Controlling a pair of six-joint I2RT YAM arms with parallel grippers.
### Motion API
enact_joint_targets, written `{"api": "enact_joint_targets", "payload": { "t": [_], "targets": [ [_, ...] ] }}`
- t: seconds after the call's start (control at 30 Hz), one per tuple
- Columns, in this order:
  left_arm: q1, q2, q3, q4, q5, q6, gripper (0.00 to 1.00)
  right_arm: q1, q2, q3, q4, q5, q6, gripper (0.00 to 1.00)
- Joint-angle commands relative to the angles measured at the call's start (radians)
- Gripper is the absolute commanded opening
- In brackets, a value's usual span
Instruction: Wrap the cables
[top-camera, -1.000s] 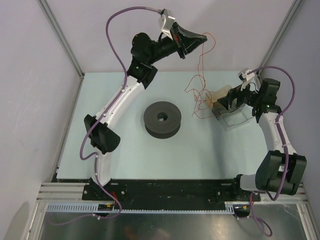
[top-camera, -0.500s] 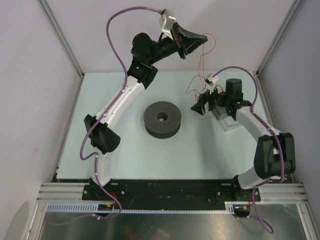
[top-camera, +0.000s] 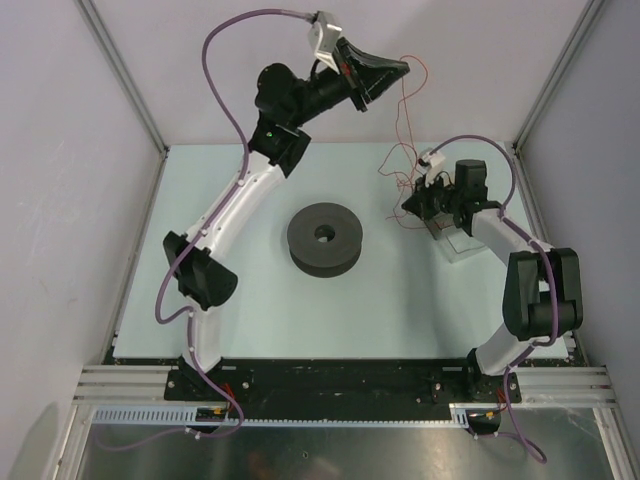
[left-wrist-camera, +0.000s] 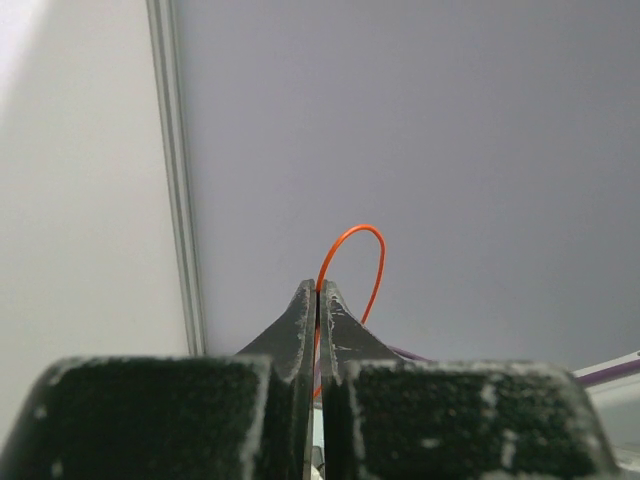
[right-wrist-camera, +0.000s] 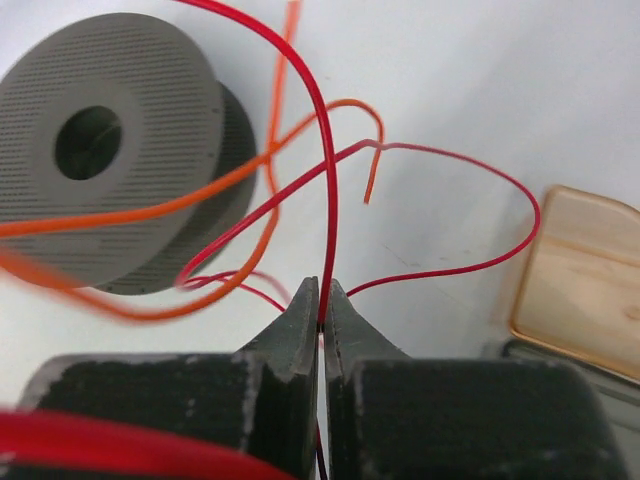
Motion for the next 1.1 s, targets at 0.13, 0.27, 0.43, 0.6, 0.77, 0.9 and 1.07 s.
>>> {"api": "enact_joint_targets", "payload": {
  "t": [0.13, 0.27, 0.43, 0.6, 0.77, 0.9, 1.07],
  "targets": [
    [0.065, -0.129, 0.098, 0.035, -0.075, -0.027, 0.0, -0.091, 0.031, 0.031, -0.025, 0.042, -0.082, 0.0],
    [0.099, -0.169, 0.101, 0.035, -0.113, -0.02, 0.0, -0.159, 0.03, 0.033, 0.002, 0.078, -0.076, 0.0],
    [0.168, -0.218, 0.111, 0.036, -0.193, -0.003, 0.0, -0.277, -0.004, 0.042, 0.093, 0.158, 0.001, 0.0],
    [0.237, -0.283, 0.032, 0.034, -0.253, 0.02, 0.0, -0.438, -0.042, 0.089, 0.151, 0.15, 0.143, 0.0],
    [0.325, -0.361, -0.152, 0.021, -0.273, 0.014, 0.0, -0.505, -0.076, 0.121, 0.115, 0.11, 0.135, 0.0],
    [0.362, -0.447, -0.35, 0.018, -0.254, 0.057, 0.0, -0.49, -0.097, 0.126, 0.022, 0.044, 0.073, 0.0],
    [0.377, -0.543, -0.573, 0.018, -0.249, 0.11, 0.0, -0.442, -0.135, 0.126, -0.066, 0.021, -0.01, 0.0]
  ]
}}
